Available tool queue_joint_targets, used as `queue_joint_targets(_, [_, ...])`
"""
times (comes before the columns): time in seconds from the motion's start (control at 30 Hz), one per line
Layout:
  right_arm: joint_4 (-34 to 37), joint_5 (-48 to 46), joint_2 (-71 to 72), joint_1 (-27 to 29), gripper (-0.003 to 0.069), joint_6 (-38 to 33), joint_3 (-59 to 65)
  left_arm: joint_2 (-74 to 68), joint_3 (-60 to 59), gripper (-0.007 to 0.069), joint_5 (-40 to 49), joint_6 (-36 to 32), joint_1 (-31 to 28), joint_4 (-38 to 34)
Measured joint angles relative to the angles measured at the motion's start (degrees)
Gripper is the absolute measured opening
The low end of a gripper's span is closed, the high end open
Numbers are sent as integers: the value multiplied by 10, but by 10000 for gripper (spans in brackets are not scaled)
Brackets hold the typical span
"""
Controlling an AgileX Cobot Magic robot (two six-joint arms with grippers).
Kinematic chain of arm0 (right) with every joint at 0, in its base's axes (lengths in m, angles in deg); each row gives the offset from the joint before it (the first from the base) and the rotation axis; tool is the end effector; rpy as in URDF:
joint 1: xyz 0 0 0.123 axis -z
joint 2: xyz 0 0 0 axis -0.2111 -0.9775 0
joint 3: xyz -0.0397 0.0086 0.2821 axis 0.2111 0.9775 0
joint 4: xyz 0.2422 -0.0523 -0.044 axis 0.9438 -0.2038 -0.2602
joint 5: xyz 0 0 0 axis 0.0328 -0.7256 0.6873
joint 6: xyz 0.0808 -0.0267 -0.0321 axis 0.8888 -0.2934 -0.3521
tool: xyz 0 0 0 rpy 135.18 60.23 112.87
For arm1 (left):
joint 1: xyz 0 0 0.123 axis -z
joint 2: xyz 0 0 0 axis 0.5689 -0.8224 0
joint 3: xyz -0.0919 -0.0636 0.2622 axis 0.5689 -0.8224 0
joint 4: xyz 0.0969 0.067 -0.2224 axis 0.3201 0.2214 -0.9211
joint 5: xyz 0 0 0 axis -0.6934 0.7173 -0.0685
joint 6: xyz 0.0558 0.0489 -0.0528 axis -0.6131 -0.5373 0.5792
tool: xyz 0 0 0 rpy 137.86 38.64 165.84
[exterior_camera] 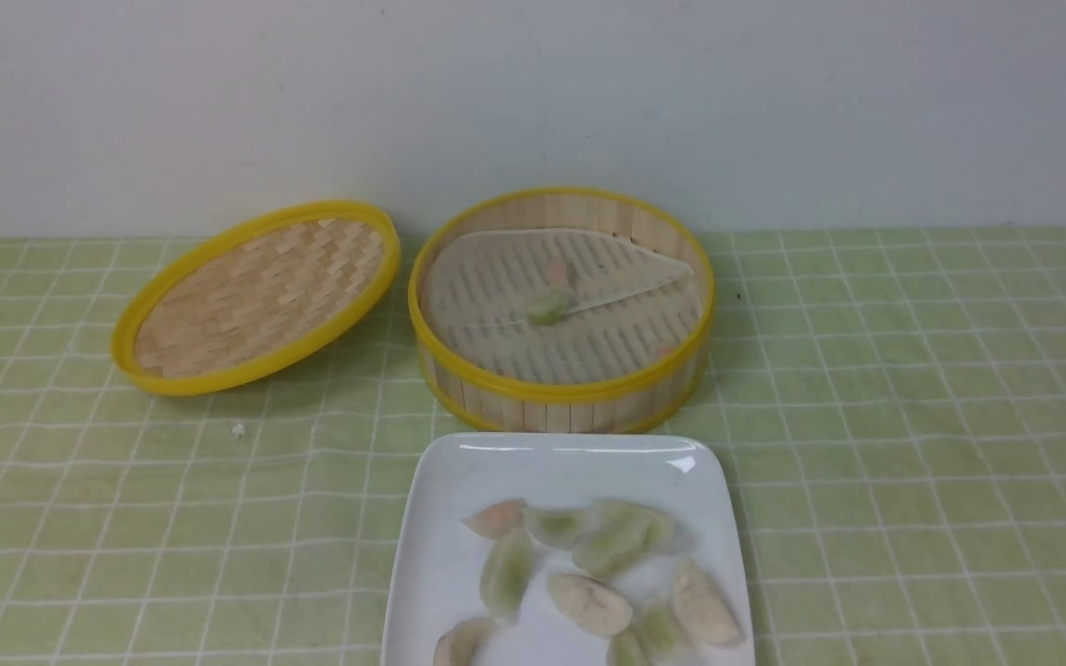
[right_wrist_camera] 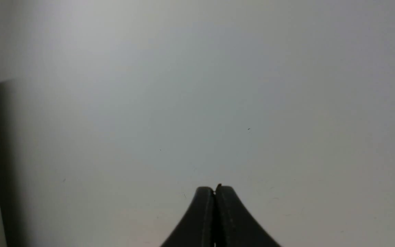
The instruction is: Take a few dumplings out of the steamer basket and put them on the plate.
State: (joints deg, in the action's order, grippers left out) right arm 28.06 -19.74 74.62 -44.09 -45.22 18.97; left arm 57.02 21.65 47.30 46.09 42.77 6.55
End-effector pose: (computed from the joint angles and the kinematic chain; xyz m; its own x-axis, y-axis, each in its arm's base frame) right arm -0.0096 -0.0208 0.3600 0.1407 0.2612 -0.9550 -0.4349 0.8828 0.1774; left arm 0.0505 -0.0088 0.2377 -0.0778 -0.0721 -0.9944 0.1513 0.9850 -0.0833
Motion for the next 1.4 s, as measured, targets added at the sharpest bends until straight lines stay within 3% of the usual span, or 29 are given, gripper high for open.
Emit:
queue_joint_targets(0.23, [-2,0,0,0,-13,0,0,27,-102,-6,10,-16,-62,-2])
queue_joint_targets(0.4, [-2,0,0,0,-13,0,0,27,-104,-6,59,-25,-62,-2])
queue_joint_targets(1.4, [8,2,0,0,-10,-3,0,27,-104,-6,64,-30,-62,-2])
